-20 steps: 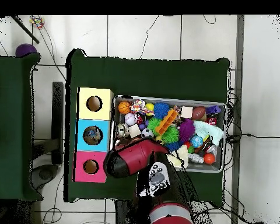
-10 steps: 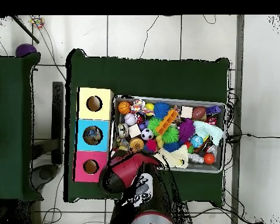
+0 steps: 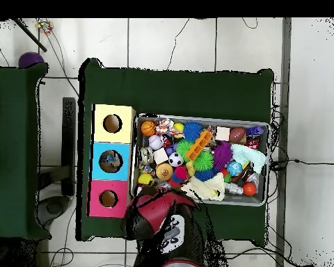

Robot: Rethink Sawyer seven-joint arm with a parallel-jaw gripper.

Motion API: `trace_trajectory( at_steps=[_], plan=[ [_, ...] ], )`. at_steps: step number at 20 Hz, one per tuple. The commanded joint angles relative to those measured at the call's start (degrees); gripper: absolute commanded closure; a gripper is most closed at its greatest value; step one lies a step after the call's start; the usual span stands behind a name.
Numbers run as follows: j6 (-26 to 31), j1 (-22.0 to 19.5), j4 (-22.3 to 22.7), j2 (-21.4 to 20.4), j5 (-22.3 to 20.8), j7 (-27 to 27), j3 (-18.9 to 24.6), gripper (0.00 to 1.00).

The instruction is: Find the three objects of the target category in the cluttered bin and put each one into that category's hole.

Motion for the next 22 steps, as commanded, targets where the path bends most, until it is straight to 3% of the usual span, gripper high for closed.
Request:
trace_trajectory(
  at_steps=[1,13,14,22],
  plan=[
    [-4.5,-1.1,3.6,2.3,-1.2,4.3,0.1,1.0],
    [-3.3,-5.4,1.8,2.4,-2.2,1.2,2.7,1.0],
    [-2.9,-5.7,1.6,2.2,-2.3,0.9,2.8,0.0],
    [-1.4,-9.1,1.8,1.4,-3.9,-0.9,5.9,0.0]
  ],
)
